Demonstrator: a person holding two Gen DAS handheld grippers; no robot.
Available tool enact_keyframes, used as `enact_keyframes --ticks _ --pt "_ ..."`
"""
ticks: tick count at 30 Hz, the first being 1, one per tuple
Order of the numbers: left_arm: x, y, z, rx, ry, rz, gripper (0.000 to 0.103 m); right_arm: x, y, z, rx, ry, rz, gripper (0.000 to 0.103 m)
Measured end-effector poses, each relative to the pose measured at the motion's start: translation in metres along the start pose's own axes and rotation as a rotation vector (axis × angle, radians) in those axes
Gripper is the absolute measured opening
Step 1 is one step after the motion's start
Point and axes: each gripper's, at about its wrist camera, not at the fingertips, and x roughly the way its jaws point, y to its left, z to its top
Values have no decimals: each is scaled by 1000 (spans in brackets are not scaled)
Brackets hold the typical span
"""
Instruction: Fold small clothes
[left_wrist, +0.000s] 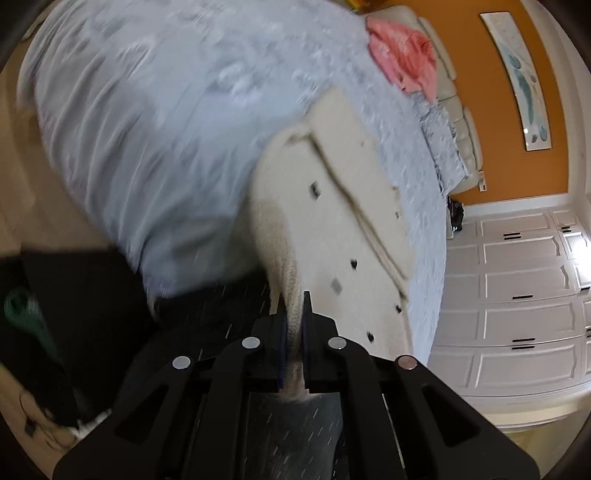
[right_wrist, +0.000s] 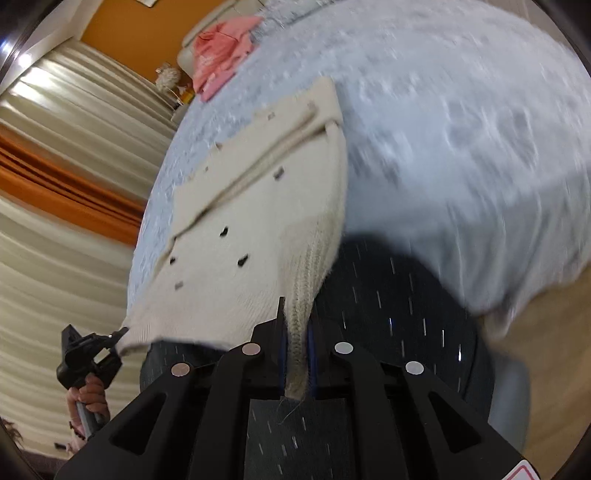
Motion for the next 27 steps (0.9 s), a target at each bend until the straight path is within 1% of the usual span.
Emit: enact_keyframes --ticks 3,5,7,9,11,13,14,15,18,19,20,21,22,23,24,26,27 --pt "-10 6 -17 -16 3 -20 4 -7 -1 -17 11 6 22 7" --pt "-15 3 -19 -8 -7 -32 4 -12 2 -16 4 -6 34 7" --pt "-20 -2 -10 -10 -21 -58 4 -17 7 -5 1 -32 70 7" --pt "-21 -10 -1 -5 -37 -74 4 -21 14 13 -3 -64 96 7" --pt "-21 -19 8 0 -48 -91 4 -22 16 28 -25 -97 90 7" --pt "-16 -25 15 9 -51 -76 5 -19 18 38 -41 -100 73 7" --pt "-12 -25 16 9 -34 -58 6 -16 19 40 -50 -90 59 7" --pt "-5 -21 14 1 3 -38 6 -13 18 39 -58 -76 46 7" --pt "6 -3 2 -39 49 31 10 0 5 28 -29 -19 26 7" --pt "10 7 -4 -67 70 42 17 3 0 25 -19 -5 20 7" --pt "13 15 -7 -98 85 49 29 10 -7 19 1 19 12 8" --pt "16 24 -11 -137 95 50 35 14 -12 15 13 34 14 8" --pt "18 31 -15 -174 100 49 43 18 -15 11 23 49 18 8" --pt "20 35 -16 -202 102 42 49 22 -17 9 30 63 19 9" --pt "22 37 -17 -227 103 19 53 23 -17 8 31 66 24 10" --pt "26 39 -14 -260 95 -23 73 25 -14 9 27 75 42 15" --pt "29 39 -11 -274 84 -37 77 27 -11 10 23 81 41 15"
